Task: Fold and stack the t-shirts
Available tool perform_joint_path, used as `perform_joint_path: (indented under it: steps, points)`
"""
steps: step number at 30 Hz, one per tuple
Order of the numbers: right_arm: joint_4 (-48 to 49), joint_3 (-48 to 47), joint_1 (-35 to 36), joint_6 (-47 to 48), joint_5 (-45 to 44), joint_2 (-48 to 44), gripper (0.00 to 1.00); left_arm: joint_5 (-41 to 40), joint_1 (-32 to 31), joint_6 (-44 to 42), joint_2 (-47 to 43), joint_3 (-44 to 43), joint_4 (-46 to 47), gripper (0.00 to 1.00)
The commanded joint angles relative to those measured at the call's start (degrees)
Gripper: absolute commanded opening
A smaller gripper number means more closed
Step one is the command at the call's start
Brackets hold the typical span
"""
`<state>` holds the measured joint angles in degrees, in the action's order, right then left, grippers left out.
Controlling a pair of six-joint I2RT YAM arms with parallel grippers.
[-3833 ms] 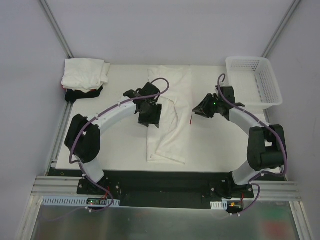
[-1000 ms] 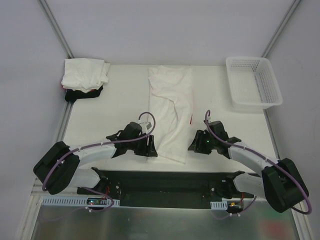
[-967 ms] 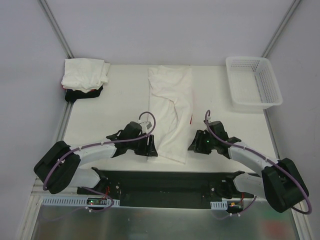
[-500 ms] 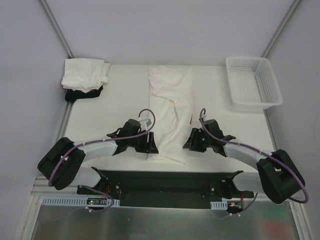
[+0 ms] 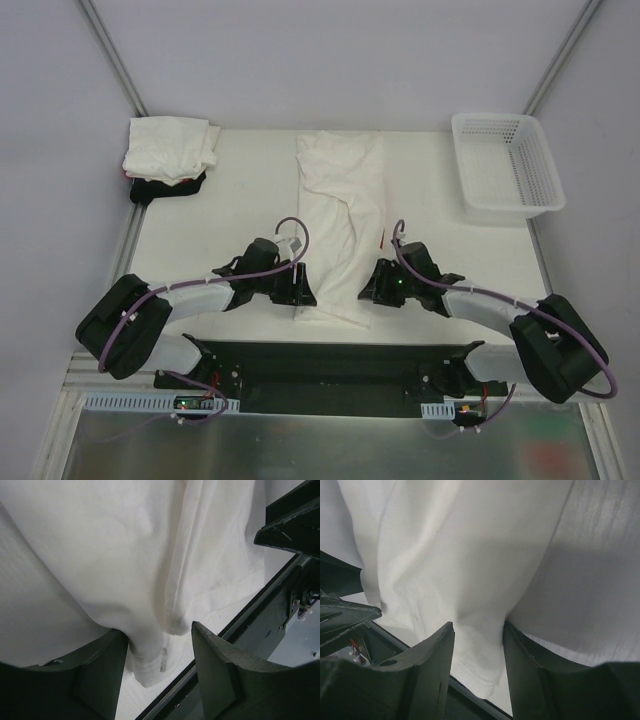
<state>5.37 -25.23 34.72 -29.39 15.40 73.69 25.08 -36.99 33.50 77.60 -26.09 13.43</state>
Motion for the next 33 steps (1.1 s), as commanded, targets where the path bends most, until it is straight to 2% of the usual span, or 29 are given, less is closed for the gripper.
perform_joint_path:
  steps: [1,11,14,24,33]
  points:
    - [-5.1,3.7,0.96,-1.29,-1.86,-1.97,0.47,-0.38,0.69,-0.8,0.27,1.74,-0.77,0.53]
    - [-13.01,5.11,1.05,-1.02,-4.67,-10.32,0.47,0.23,0.69,-0.19,2.9,1.3,0.98,0.52]
    - [-12.22,4.23,1.05,-0.94,-4.94,-9.18,0.47,0.41,0.69,-0.1,2.56,1.39,1.07,0.52]
    - [-5.63,1.5,1.49,0.38,-3.01,2.68,0.46,-0.91,0.69,-0.27,-0.26,2.09,-0.6,0.52]
    - [-3.08,1.59,2.02,-0.49,-2.39,4.18,0.46,-1.0,0.78,-0.45,0.0,2.36,-1.04,0.52]
